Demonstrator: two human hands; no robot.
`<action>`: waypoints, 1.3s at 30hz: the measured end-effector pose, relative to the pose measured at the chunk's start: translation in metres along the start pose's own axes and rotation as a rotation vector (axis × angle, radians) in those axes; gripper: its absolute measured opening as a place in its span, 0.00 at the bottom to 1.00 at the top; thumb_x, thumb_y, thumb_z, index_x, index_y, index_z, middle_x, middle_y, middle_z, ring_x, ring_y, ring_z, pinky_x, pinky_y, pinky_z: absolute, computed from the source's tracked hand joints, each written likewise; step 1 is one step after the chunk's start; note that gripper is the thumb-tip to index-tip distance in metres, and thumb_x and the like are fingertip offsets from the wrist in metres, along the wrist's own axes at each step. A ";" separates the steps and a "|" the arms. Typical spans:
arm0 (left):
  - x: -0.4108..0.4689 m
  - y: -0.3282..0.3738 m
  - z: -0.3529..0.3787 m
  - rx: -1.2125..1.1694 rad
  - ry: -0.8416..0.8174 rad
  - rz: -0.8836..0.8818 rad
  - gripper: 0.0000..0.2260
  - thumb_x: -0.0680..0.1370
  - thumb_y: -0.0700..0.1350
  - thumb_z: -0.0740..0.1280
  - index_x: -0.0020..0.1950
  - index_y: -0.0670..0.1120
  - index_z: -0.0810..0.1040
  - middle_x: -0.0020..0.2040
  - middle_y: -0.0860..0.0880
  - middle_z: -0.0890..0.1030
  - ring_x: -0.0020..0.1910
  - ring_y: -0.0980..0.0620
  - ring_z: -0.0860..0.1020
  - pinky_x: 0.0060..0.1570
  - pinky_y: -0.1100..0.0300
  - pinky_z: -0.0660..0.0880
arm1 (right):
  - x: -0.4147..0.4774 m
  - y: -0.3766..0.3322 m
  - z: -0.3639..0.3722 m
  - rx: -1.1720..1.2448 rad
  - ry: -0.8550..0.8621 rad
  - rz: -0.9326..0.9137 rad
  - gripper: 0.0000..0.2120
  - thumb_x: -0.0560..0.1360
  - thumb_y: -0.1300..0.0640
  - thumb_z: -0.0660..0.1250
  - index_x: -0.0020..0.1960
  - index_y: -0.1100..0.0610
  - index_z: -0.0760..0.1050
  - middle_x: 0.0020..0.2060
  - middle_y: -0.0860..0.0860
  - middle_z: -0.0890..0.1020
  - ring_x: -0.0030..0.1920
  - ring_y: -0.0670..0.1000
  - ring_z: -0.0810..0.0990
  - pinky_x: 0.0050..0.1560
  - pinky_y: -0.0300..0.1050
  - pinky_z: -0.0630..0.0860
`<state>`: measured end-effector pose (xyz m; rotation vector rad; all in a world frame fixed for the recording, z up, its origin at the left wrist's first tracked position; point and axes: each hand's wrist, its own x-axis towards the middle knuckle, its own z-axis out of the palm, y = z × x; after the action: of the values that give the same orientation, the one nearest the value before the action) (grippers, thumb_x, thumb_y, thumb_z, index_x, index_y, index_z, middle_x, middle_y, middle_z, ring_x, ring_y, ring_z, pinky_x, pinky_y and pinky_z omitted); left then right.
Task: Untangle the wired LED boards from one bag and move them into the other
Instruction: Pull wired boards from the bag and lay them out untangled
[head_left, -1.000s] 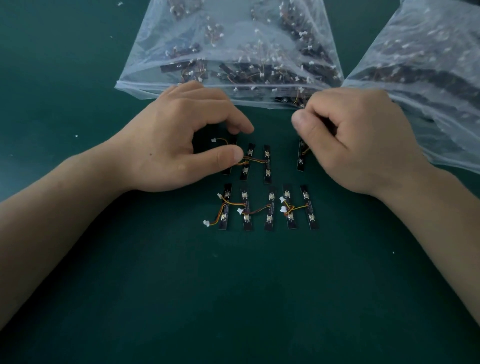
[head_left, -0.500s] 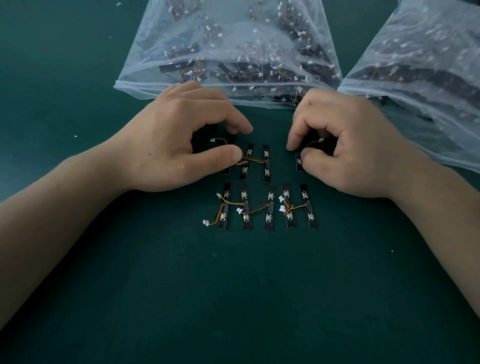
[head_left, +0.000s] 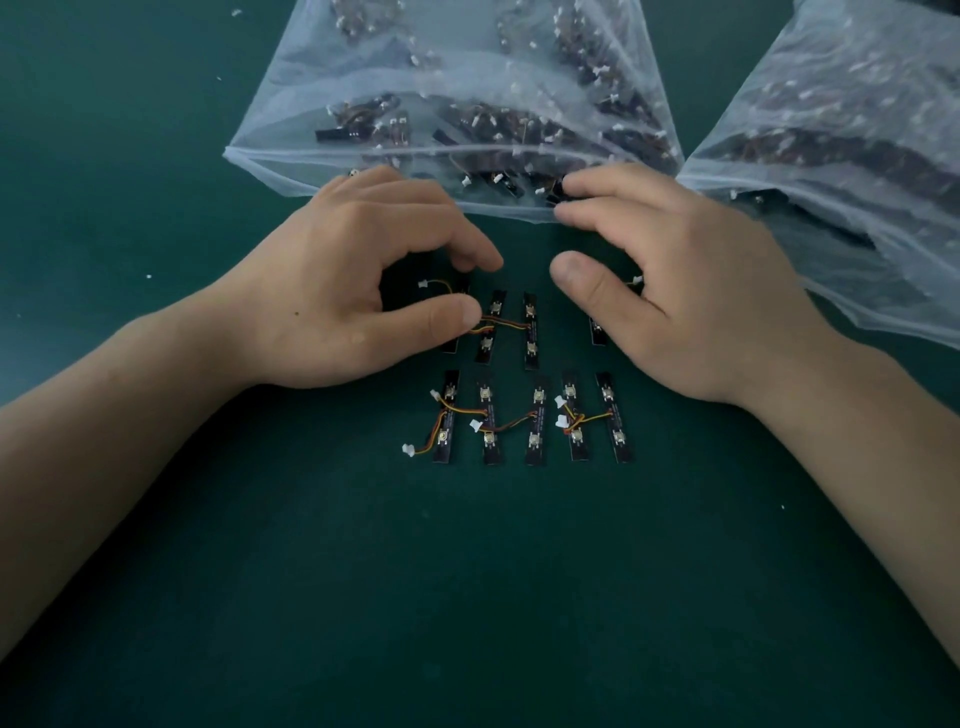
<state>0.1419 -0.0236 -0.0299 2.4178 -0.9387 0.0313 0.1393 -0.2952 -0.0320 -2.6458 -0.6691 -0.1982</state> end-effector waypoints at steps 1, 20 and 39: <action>0.000 0.000 0.000 0.001 -0.001 0.001 0.18 0.81 0.58 0.65 0.65 0.50 0.82 0.55 0.53 0.81 0.56 0.46 0.78 0.63 0.42 0.71 | 0.000 0.000 0.000 0.012 0.005 -0.005 0.27 0.83 0.36 0.55 0.71 0.50 0.78 0.72 0.39 0.74 0.67 0.45 0.77 0.58 0.54 0.79; 0.000 0.000 0.001 0.000 0.015 0.012 0.18 0.81 0.57 0.65 0.64 0.48 0.82 0.55 0.53 0.82 0.56 0.48 0.78 0.65 0.50 0.70 | 0.001 0.008 0.001 0.087 0.197 0.167 0.15 0.77 0.61 0.62 0.56 0.51 0.85 0.44 0.46 0.79 0.38 0.47 0.75 0.42 0.52 0.78; 0.000 0.000 0.001 0.006 0.015 0.017 0.18 0.81 0.57 0.66 0.63 0.47 0.82 0.54 0.52 0.82 0.56 0.47 0.78 0.66 0.53 0.70 | 0.003 0.005 0.002 0.018 0.161 0.165 0.05 0.79 0.55 0.66 0.47 0.50 0.80 0.42 0.43 0.77 0.39 0.47 0.76 0.39 0.45 0.71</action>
<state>0.1415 -0.0237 -0.0315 2.4115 -0.9536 0.0588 0.1439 -0.2969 -0.0349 -2.6167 -0.3970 -0.3509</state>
